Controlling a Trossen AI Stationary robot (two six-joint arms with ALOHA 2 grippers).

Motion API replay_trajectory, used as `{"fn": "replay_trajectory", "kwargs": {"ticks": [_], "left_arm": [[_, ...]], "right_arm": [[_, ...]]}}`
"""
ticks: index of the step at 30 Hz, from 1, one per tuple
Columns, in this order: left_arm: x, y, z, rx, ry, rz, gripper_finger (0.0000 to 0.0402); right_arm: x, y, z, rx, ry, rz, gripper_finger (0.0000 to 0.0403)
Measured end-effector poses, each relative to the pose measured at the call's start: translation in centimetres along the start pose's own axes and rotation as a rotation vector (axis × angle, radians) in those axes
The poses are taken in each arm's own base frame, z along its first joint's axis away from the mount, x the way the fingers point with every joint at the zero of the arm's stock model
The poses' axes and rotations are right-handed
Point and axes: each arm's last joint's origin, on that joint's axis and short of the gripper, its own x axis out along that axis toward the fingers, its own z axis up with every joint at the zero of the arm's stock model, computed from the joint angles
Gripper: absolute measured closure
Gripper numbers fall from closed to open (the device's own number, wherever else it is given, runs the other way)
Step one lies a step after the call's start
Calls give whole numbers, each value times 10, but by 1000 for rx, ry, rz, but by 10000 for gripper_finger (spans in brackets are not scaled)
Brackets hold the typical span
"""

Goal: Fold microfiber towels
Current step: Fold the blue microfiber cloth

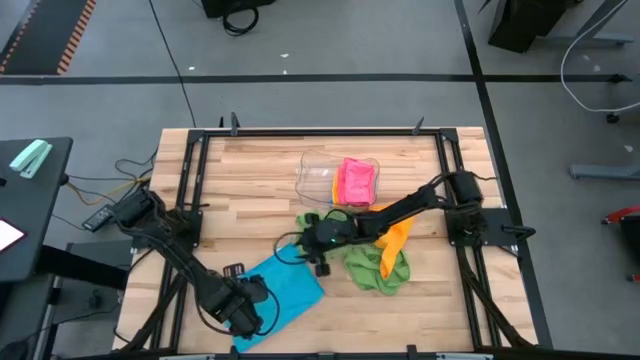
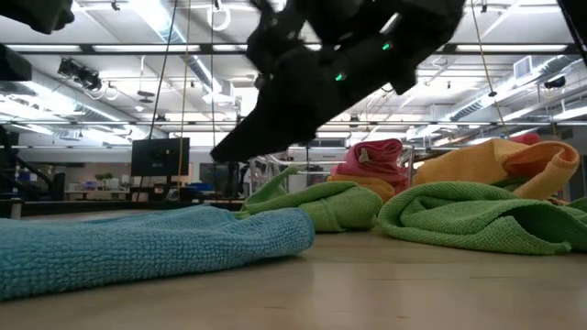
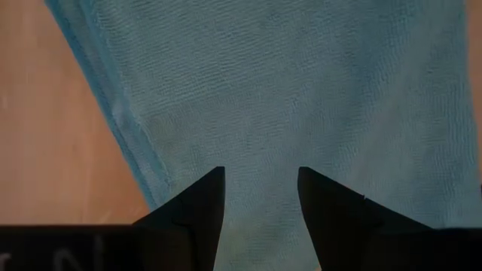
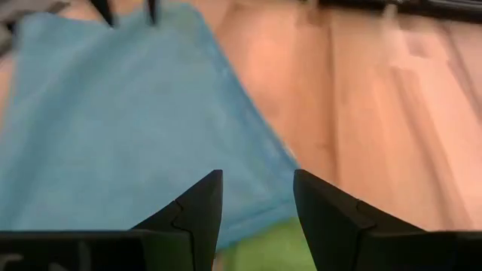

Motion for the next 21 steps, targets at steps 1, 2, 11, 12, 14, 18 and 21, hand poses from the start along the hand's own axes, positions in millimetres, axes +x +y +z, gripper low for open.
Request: {"fn": "replay_trajectory", "kwargs": {"ticks": [1, 2, 11, 12, 14, 18, 21], "left_arm": [[0, 0, 0, -1, 1, 2, 228], [0, 1, 0, -1, 3, 7, 229], [0, 2, -5, 43, 12, 44, 231], [-1, 2, -5, 47, 11, 43, 233], [-1, 2, -5, 49, 12, 45, 236], [-1, 2, -5, 49, 13, 46, 241], [-1, 2, -5, 50, 13, 47, 241]], "right_arm": [[5, -2, 1, 2, -1, -3, 231], [7, -2, -4, 1, 40, -5, 231], [28, -9, -5, -9, 96, -32, 236], [30, -10, -5, -11, 89, -36, 239], [31, -13, -7, -10, 101, -40, 248], [32, -17, -11, 0, 120, -43, 269], [34, -17, -14, -4, 124, -29, 279]]}}
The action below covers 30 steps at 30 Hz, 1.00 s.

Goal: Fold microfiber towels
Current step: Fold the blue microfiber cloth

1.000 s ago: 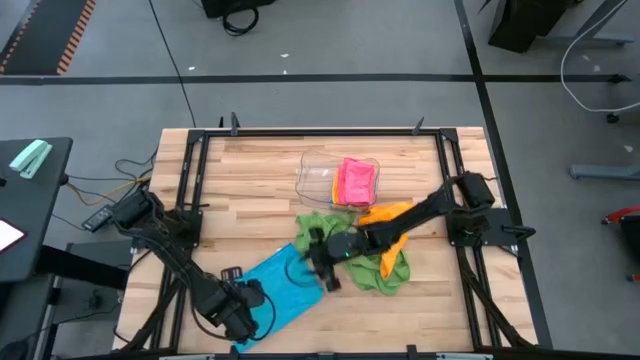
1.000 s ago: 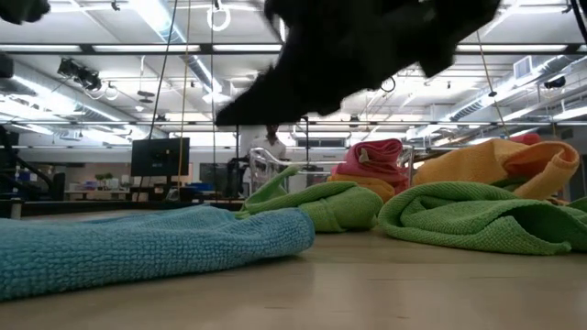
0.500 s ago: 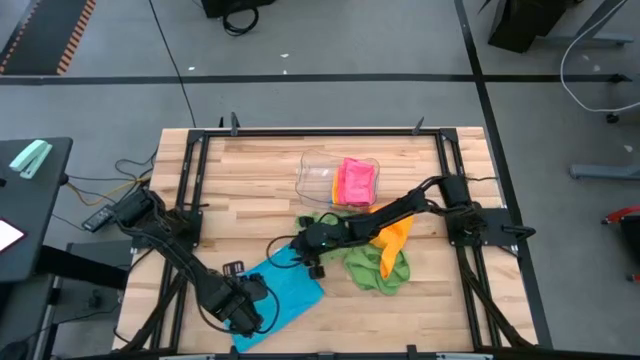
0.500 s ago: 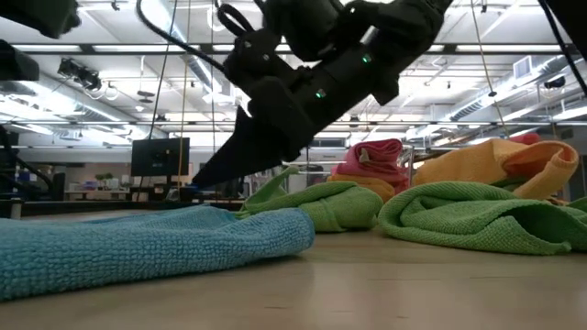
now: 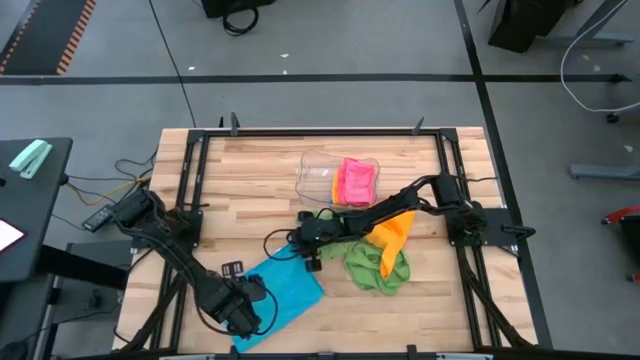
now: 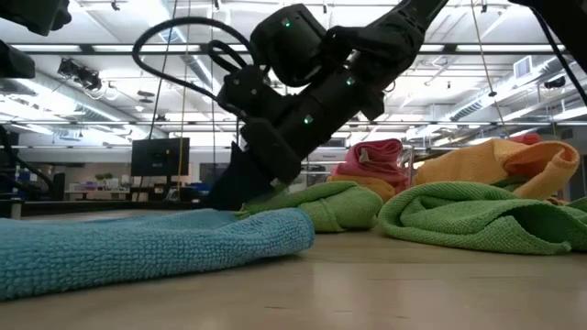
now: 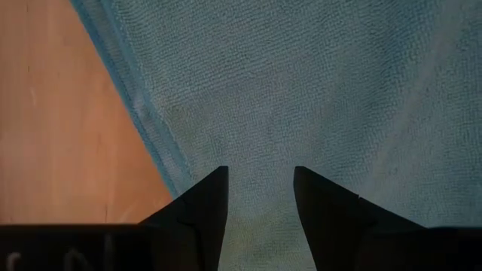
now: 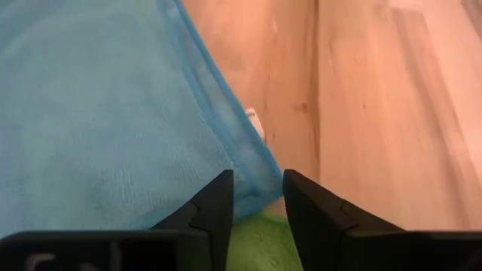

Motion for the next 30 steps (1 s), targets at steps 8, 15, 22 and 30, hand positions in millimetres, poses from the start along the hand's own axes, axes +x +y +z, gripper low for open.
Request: {"fn": "replay_trajectory", "kwargs": {"ticks": [8, 15, 22, 30], "left_arm": [[0, 0, 0, 4, 1, 1, 244], [0, 0, 0, 3, 1, 1, 244], [0, 0, 0, -3, 1, 1, 253], [0, 0, 0, -33, -3, -5, 254]], "right_arm": [[1, 2, -3, -18, 15, 10, 320], [1, 2, -4, -39, 28, 12, 394], [-1, 1, 6, -45, 67, 16, 397], [-7, -2, 27, -76, 115, -18, 398]]}}
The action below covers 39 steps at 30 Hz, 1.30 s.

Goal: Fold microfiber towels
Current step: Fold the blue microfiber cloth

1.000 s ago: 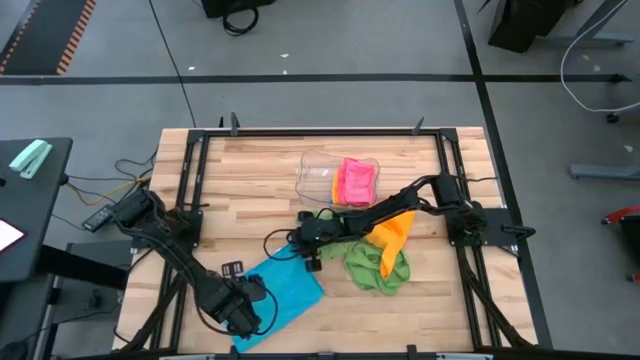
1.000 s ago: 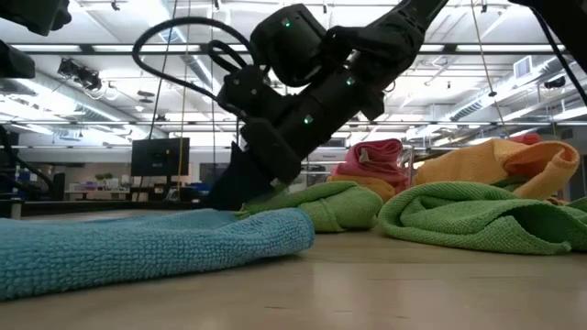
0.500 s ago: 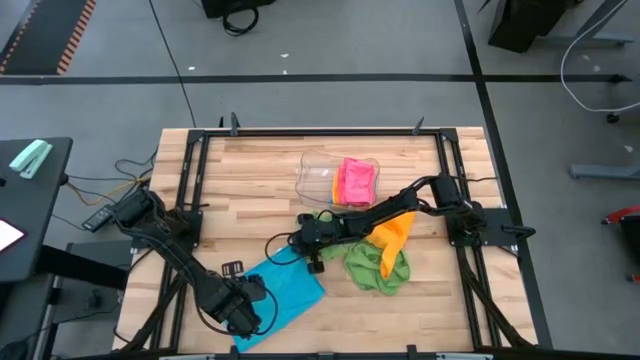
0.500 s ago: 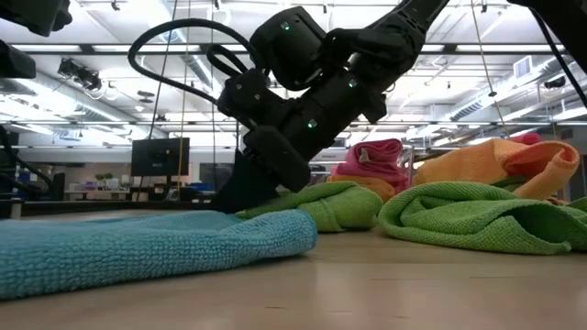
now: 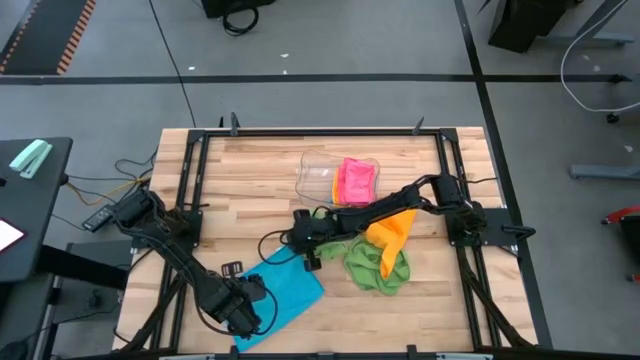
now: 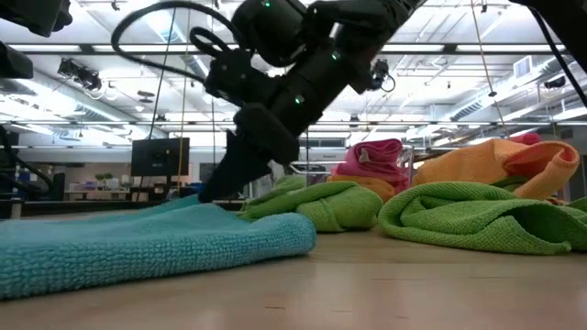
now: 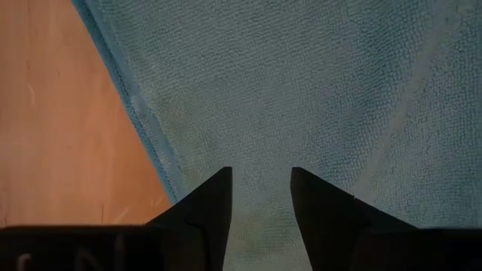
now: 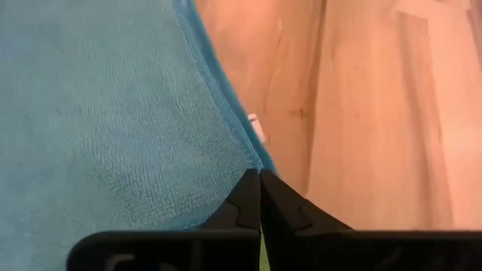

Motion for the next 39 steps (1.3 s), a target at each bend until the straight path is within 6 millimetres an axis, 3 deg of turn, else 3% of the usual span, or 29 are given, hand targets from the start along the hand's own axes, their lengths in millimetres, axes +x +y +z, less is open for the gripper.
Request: {"fn": "replay_trajectory", "kwargs": {"ticks": [13, 24, 30, 39], "left_arm": [[0, -1, 0, -3, -6, -10, 264], [0, -4, -1, 28, -14, -30, 242], [-2, -6, -20, 287, 58, 0, 234], [6, -25, -58, 543, 91, 43, 201]], "right_arm": [[0, -17, -4, 15, 44, -35, 386], [0, -15, -5, 10, 52, -30, 272], [-17, -14, 2, 9, 68, -21, 235], [-40, 0, 17, -22, 48, -30, 233]]}}
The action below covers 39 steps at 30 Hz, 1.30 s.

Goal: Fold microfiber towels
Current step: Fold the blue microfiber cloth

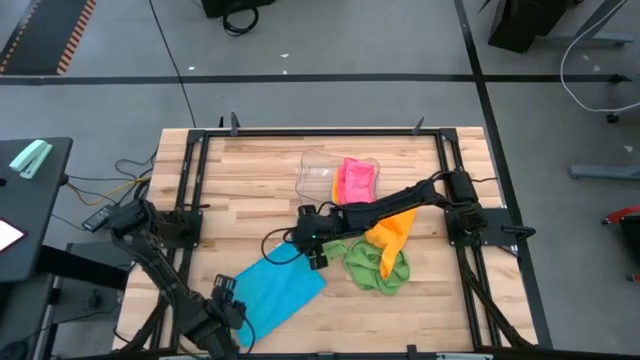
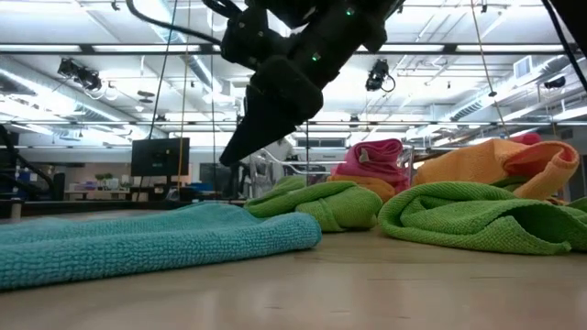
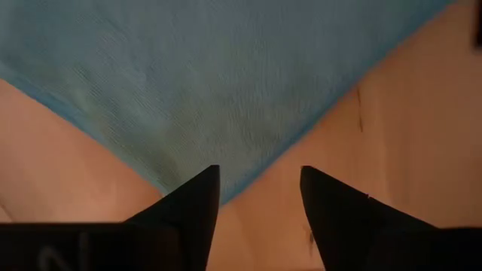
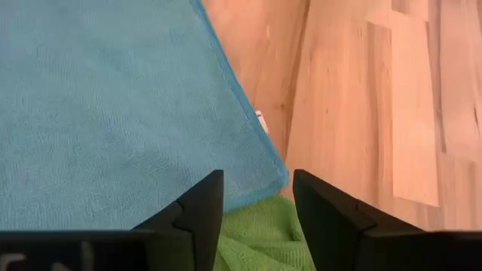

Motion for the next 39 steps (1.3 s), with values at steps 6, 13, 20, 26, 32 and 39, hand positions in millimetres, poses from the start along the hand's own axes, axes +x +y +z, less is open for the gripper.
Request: {"fn": "replay_trajectory", "kwargs": {"ticks": [6, 13, 20, 26, 32, 39], "left_arm": [[14, -11, -4, 50, 33, 36, 178], [13, -16, -8, 130, 13, 60, 188], [13, -20, -11, 261, -38, 119, 189], [14, -22, -12, 306, -60, 151, 190], [28, -29, -12, 373, -30, 176, 204], [32, -30, -11, 380, -17, 180, 228]], "right_arm": [[-1, 7, 1, 3, 0, 5, 233], [-2, 23, 3, -26, -6, -1, 233], [-2, 23, 3, -10, -6, -3, 233], [-2, 23, 4, -8, -13, -4, 233], [-2, 23, 4, 5, -13, -3, 233], [-3, 29, 5, -3, -16, 13, 233]]}}
